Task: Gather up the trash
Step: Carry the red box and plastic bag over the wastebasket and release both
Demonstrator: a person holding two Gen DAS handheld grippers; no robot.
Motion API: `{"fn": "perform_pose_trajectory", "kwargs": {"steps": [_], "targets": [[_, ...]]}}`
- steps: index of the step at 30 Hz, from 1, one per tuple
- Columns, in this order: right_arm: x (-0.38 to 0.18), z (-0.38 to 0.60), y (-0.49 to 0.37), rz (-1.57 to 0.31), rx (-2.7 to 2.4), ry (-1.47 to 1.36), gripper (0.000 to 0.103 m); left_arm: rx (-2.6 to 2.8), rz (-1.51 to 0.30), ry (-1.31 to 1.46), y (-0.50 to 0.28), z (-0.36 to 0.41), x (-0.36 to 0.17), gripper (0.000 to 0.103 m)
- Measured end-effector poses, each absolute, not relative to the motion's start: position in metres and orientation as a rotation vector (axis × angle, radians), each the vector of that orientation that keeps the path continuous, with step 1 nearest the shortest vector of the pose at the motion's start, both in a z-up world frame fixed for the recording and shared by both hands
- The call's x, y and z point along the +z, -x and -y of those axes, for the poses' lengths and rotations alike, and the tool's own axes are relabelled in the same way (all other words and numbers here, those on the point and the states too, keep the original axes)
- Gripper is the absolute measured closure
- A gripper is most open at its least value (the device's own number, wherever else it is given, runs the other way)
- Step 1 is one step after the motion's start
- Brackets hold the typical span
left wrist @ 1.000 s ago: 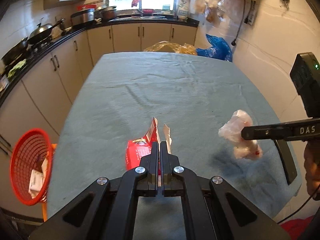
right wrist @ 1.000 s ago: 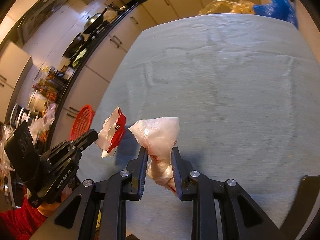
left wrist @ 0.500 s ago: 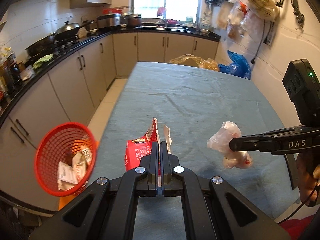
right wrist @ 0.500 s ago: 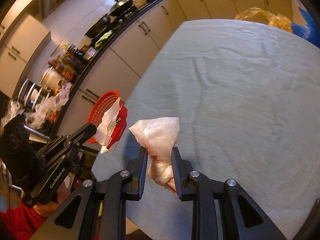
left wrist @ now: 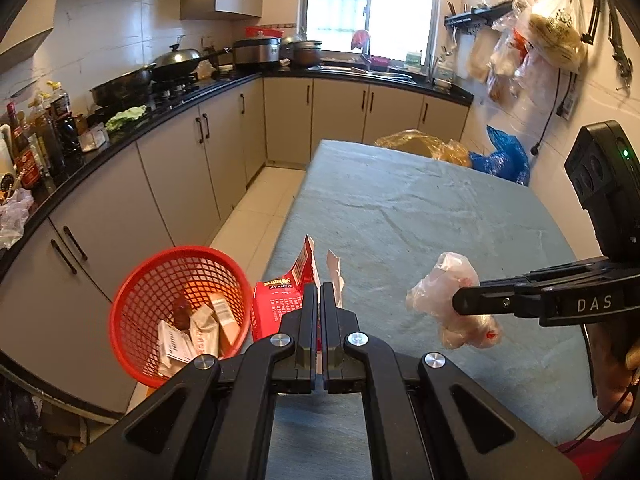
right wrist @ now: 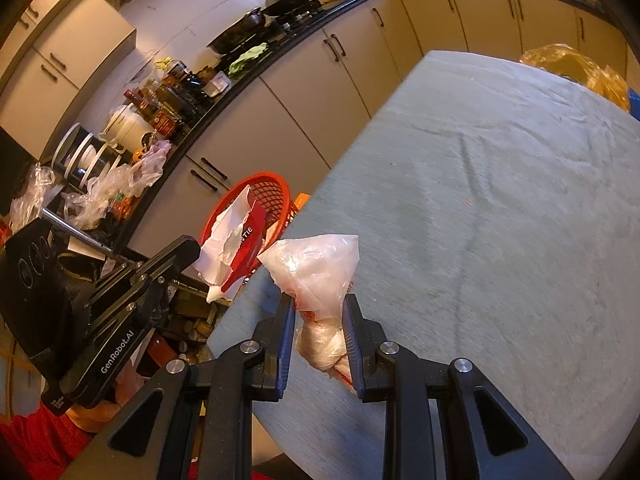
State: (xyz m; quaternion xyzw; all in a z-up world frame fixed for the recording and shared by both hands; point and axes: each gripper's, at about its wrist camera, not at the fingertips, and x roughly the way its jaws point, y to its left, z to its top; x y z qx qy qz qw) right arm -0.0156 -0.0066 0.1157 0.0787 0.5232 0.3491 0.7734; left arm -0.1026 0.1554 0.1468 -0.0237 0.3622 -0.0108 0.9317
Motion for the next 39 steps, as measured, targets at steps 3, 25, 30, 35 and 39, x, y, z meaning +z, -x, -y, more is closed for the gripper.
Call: {"fn": "perform_pose_trajectory", "kwargs": {"steps": [3,25,30,35,39], "targets": [[0.118,0.003,0.014,-1.129,0.763,-0.166,0.077,-0.011,-0.733,0.050,0.103,-0.163,0.149,0.102],[0.115,-0.093,0.000,-1.152,0.814,-0.121,0.077,0.082,-0.748,0.108,0.106,-0.258,0.142,0.102],[0.111,-0.130,-0.005,-1.162,0.832,-0.086,0.077,0.096,-0.766,0.127,0.103,-0.285,0.133,0.102],[0.107,-0.156,-0.015,-1.177,0.830,-0.080,0.077,0.092,-0.786,0.148,0.097,-0.306,0.123,0.102],[0.103,-0.174,-0.027,-1.198,0.815,-0.091,0.077,0.082,-0.800,0.173,0.092,-0.318,0.117,0.102]]}}
